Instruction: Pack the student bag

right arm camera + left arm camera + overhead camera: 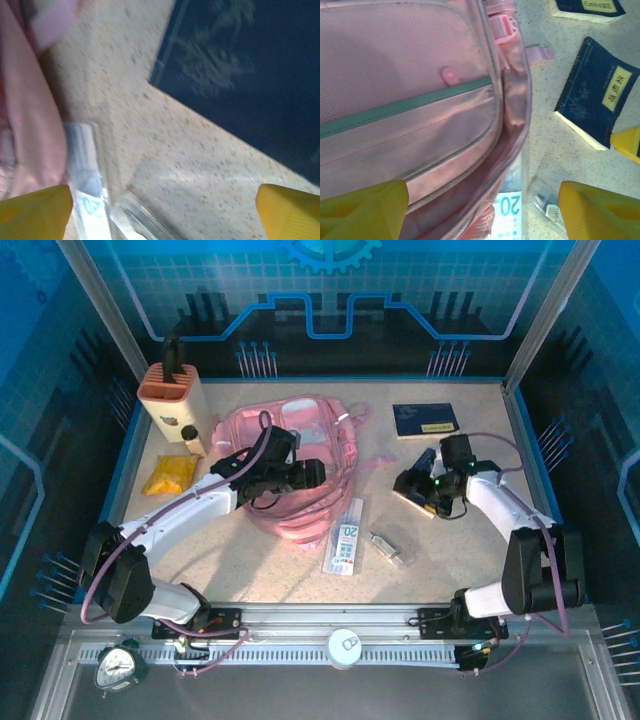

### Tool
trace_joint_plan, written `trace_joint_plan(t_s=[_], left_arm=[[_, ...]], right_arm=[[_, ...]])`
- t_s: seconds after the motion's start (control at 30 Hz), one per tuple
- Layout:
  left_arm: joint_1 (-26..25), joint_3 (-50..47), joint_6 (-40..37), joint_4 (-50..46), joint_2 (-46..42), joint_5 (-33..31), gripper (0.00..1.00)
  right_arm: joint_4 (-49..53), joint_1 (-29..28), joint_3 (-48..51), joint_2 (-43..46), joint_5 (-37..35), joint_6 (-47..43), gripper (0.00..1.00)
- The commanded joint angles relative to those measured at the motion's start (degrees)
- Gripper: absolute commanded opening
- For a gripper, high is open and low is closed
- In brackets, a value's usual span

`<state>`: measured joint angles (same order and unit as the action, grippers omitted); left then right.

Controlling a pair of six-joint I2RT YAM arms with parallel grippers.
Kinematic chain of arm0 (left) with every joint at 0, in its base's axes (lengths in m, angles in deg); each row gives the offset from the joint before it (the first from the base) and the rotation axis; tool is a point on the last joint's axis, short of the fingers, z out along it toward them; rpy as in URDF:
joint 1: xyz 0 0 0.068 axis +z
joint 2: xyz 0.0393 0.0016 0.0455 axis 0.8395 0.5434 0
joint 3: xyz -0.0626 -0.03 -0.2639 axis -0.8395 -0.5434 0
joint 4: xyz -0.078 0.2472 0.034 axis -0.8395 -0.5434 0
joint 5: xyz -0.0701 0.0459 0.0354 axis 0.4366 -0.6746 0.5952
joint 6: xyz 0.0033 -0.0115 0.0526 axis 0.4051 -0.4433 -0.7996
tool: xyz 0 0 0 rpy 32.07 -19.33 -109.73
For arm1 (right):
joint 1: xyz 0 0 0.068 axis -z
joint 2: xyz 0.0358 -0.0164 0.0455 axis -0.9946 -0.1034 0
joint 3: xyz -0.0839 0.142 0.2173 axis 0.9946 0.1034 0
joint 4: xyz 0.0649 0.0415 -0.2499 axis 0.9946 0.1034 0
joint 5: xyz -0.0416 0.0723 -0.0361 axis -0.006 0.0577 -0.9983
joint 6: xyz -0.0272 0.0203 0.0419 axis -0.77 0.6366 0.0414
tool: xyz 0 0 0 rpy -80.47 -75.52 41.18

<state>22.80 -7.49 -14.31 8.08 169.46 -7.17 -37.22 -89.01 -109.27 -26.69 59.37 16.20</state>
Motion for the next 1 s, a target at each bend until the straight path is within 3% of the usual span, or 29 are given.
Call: trace_joint_plan(t_s=[0.0, 0.27, 0.47, 0.97], left_arm=[[-1.5, 2.4, 2.7, 1.3, 1.9, -2.0, 0.79], [-2.2, 5.2, 2.0, 2.3, 5.8, 0.4, 0.88], [-2.0, 7.5, -0.4, 0.3, 7.0, -1.7, 0.97], [-1.1, 8.8, -0.8, -4.6, 6.4, -3.9, 0.99]], right_arm=[[-1.7, -0.2, -7.1, -6.7, -0.7, -0.3, 1.0], [-6.8, 0.8, -18.5, -21.4, -2.4, 2.3, 1.0], [-7.7, 0.4, -22.2, -28.1, -2.9, 4.2, 1.0], [-7.2, -4.5, -11.1, -23.2, 2.0, 2.4, 1.0]])
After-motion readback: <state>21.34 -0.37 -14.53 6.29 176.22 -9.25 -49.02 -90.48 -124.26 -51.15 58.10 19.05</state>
